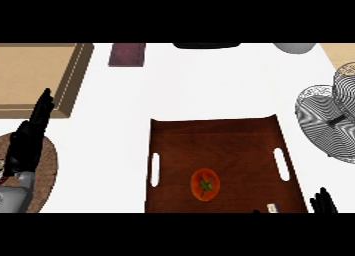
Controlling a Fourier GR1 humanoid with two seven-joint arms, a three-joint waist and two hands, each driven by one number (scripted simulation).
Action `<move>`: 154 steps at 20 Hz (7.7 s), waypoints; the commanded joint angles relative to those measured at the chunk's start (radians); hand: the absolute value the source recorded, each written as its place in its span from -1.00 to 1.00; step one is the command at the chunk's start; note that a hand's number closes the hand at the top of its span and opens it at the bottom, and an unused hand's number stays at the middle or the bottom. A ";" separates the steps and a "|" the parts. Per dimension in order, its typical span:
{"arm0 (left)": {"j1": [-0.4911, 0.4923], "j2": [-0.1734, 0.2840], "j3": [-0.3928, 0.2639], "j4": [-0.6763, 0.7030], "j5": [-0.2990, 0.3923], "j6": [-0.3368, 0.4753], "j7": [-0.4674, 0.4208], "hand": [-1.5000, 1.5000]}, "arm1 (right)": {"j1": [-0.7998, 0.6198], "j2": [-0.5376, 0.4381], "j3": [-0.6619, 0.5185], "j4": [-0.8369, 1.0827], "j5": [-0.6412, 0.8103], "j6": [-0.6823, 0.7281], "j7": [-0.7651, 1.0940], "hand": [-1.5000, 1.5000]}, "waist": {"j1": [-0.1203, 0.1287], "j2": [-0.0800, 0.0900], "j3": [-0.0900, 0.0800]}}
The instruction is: Pick the tomato from the tray and place it in the tiered basket
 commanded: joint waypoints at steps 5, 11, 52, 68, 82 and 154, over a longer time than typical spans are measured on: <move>-0.028 0.006 -0.028 -0.029 -0.022 -0.022 0.028 0.00 | 0.286 -0.294 0.187 -0.154 0.292 0.003 0.271 -1.00 | 0.055 0.018 -0.006; -0.067 -0.040 -0.060 -0.002 -0.040 -0.018 0.025 0.00 | 0.219 -0.311 0.163 -0.302 0.517 0.060 0.653 -1.00 | 0.089 0.034 -0.007; -0.052 -0.069 0.032 -0.019 -0.096 -0.062 0.074 0.00 | -0.450 0.110 0.295 -0.030 1.107 0.661 1.664 -1.00 | 0.041 0.005 0.003; -0.008 -0.101 0.032 -0.077 -0.115 -0.078 0.087 0.00 | -0.517 0.110 0.239 0.135 0.975 0.572 1.608 -1.00 | 0.045 0.003 0.003; -0.055 -0.112 0.089 -0.008 -0.123 -0.116 0.055 0.00 | -0.686 0.110 0.275 0.345 0.724 0.580 1.519 1.00 | 0.046 0.005 0.003; -0.039 -0.176 0.167 -0.012 -0.215 -0.200 0.032 0.00 | -1.186 -0.581 -0.614 0.543 1.042 1.017 0.797 1.00 | 0.041 0.004 0.003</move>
